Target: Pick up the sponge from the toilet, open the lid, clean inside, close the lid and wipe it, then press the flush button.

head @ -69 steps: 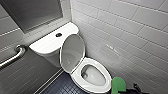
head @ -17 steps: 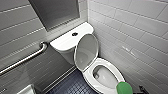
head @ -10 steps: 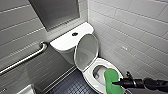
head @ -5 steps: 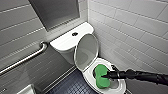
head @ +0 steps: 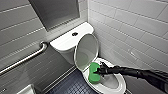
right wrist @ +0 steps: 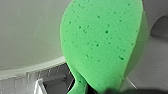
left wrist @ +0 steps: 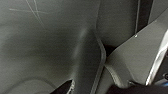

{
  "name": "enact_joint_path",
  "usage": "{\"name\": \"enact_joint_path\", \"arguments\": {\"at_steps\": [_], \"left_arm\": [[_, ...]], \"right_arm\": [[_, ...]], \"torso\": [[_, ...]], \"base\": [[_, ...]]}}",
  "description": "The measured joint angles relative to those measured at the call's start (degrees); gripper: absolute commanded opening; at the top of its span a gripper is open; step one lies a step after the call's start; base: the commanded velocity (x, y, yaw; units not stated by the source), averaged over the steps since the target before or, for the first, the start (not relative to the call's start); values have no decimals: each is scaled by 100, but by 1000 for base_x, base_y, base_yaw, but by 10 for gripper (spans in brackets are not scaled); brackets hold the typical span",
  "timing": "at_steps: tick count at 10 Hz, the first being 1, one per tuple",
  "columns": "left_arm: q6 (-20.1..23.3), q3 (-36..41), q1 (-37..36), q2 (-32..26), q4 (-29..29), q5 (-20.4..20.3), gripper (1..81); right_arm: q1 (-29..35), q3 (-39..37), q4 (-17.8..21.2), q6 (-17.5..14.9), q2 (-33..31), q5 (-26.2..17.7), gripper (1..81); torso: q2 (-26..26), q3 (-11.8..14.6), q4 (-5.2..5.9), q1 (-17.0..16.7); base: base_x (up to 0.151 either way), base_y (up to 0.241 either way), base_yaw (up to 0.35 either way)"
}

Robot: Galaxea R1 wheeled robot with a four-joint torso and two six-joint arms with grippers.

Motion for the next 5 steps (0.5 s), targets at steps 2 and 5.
{"name": "enact_joint_path", "arguments": {"at_steps": [2, 5], "left_arm": [[0, -4, 0, 2, 0, 0, 811], [0, -4, 0, 0, 0, 0, 811]], "right_arm": [[-2, -879, -39, 77, 744, -72, 10], [-215, -1888, -372, 166, 1565, -74, 10]], "torso": [[0, 0, 0, 0], [0, 0, 0, 0]], "base": [[0, 0, 0], [0, 0, 0]]}}
